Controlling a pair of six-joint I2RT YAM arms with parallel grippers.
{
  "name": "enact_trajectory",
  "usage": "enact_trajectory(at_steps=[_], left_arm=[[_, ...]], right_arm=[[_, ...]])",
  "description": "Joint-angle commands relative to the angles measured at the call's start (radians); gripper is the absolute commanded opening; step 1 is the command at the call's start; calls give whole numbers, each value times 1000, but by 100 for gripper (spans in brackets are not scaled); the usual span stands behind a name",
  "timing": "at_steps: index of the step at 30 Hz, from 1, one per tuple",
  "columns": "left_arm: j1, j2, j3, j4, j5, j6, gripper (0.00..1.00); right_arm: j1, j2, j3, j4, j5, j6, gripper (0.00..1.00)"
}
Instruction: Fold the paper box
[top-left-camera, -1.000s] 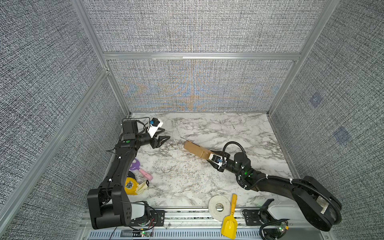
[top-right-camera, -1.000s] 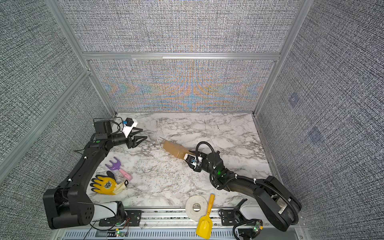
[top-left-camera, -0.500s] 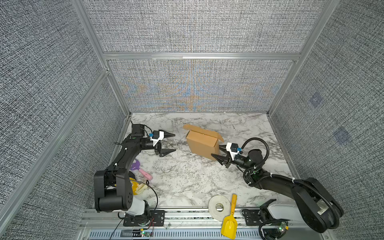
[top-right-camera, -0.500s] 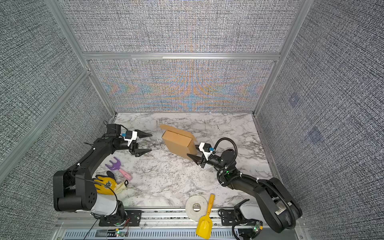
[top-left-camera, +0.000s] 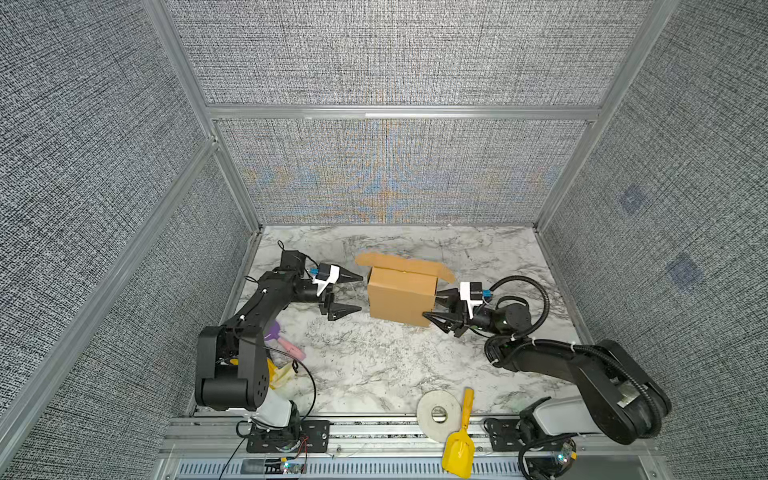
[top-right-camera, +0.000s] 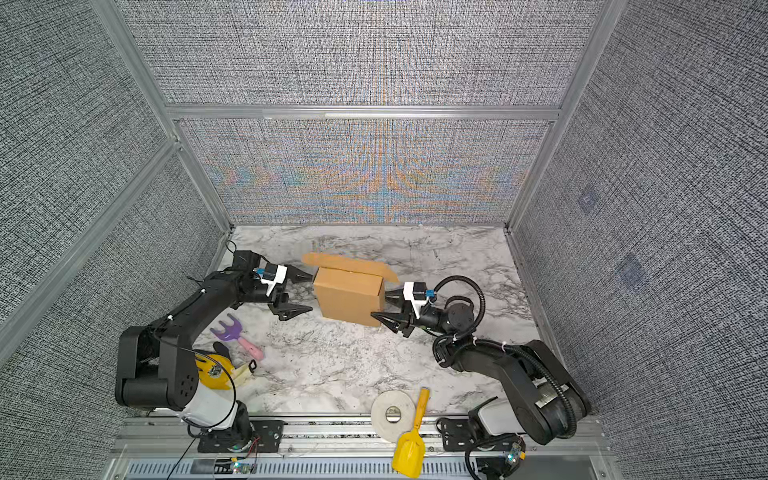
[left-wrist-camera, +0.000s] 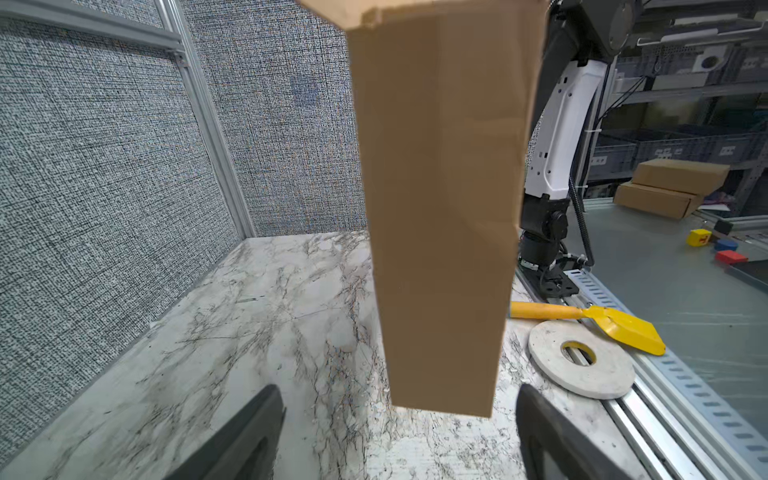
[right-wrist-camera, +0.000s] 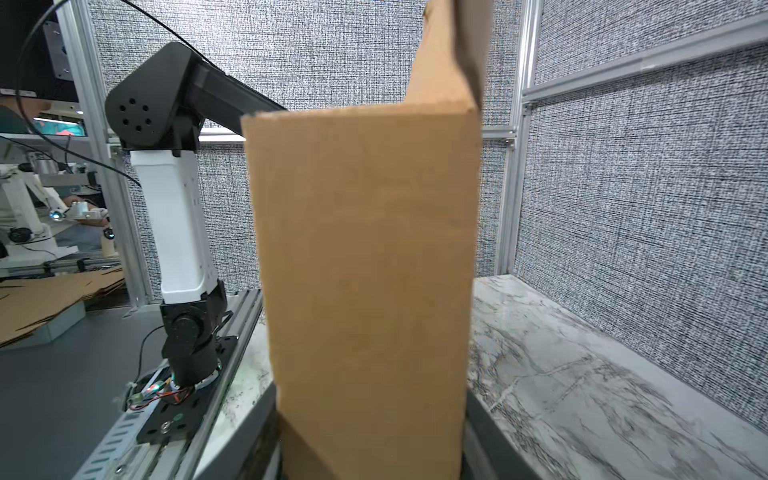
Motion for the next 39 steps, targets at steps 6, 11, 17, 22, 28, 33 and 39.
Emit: enact_trajectory(at_steps=[6,11,17,22,28,33,39], left_arm=[[-12,16,50,65,167,-201,88],[-45,-1,39,126,151,-267,88],[-56,-10,30,140,151,-277,88],[-66,2,56,120,170,-269,88],[-69,-3,39,123,163,-264,91],[-70,-40,-26,239,124,-360,97],[-38,-115,-104,484,0,-654,99]], right_arm=[[1,25,23,54,-34,17,47],[3,75,56,56,-37,16,47],[0,126,66,56,-47,-7,47],[-2,176,69,56,-80,-19,47],[-14,185,57,55,-80,-39,46],[-37,166,52,56,-83,-34,46],[-65,159,41,56,-109,-23,46]])
